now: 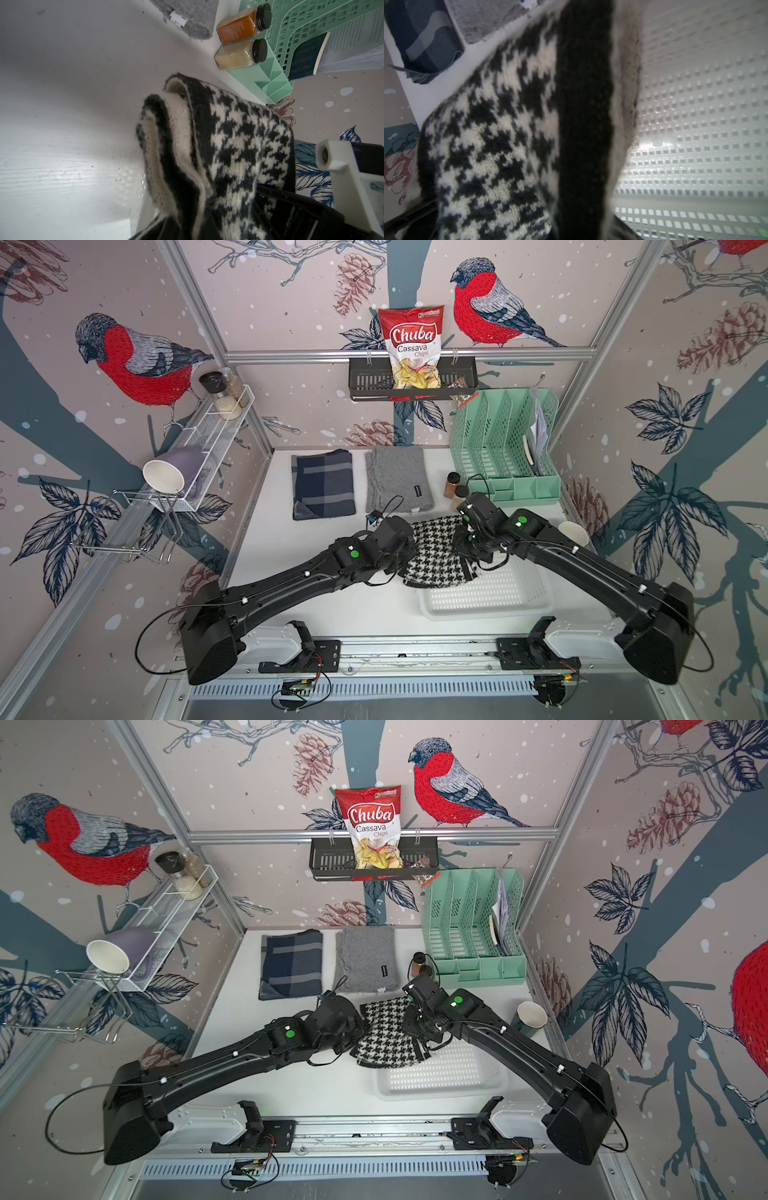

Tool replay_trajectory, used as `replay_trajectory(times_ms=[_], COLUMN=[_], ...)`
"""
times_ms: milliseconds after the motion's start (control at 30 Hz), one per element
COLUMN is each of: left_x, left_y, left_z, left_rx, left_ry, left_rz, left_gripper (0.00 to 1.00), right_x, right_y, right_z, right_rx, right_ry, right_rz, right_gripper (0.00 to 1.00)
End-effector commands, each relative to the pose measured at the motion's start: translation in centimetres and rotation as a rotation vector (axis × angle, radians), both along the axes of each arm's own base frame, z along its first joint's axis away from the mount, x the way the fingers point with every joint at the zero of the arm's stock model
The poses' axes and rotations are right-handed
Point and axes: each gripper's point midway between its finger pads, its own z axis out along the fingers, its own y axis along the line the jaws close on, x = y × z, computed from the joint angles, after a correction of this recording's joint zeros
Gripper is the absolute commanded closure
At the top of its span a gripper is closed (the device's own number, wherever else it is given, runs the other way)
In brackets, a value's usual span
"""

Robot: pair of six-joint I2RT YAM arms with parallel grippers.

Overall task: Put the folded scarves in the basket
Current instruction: Place the scarf in the basket.

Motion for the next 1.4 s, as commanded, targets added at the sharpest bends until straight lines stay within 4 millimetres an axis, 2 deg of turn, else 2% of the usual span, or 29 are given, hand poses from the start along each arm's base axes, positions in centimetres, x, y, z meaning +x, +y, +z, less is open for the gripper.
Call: replay_trajectory(times_ms=[0,167,400,600,767,1000,1167,1233,1367], left_x=[0.2,-0.6,-0.7,-0.9,-0.7,-0.3,-0.3,-0.3,-0.3], left_y=[-2.9,-5.5,-7.1,-8.1,-8.1,-8.3,-8.0,-8.0,-8.1], left_z=[0.8,-1.1,-3.9,-6.7,-8.9,-10.9,-12.0,-12.0,-11.9], left_rx=[-0.037,-0.015,0.034,0.075,0.141,0.196,0.23,0.232,0.245], left_ry=[-0.021,0.011,0.044,0.084,0.096,0.111,0.125,0.121,0.119], left_rz=[-0.019,-0.072,-0.11,-0.146,-0.161,-0.179,-0.184,-0.181,-0.185], left_gripper=[1.0,1.0,1.0,1.0,1.0,1.0,1.0,1.0,1.0], right_x=[-0.3,-0.2,-0.3,0.1,0.8,0.8,0.5,0.4,0.4], right_y=[-4.1,-8.0,-10.4,-11.7,-12.6,-13.4,-13.6,-13.6,-13.6], right_z=[-1.0,-2.7,-5.5,-7.7,-9.3,-11.3,-11.6,-11.5,-11.6], right_rx=[-0.079,-0.135,-0.178,-0.202,-0.228,-0.255,-0.26,-0.254,-0.26], right_ry=[-0.01,0.005,0.043,0.059,0.072,0.103,0.114,0.115,0.122], right_rz=[-0.059,-0.12,-0.173,-0.205,-0.222,-0.228,-0.24,-0.243,-0.245], right_gripper=[1.0,1.0,1.0,1.0,1.0,1.0,1.0,0.93,0.72])
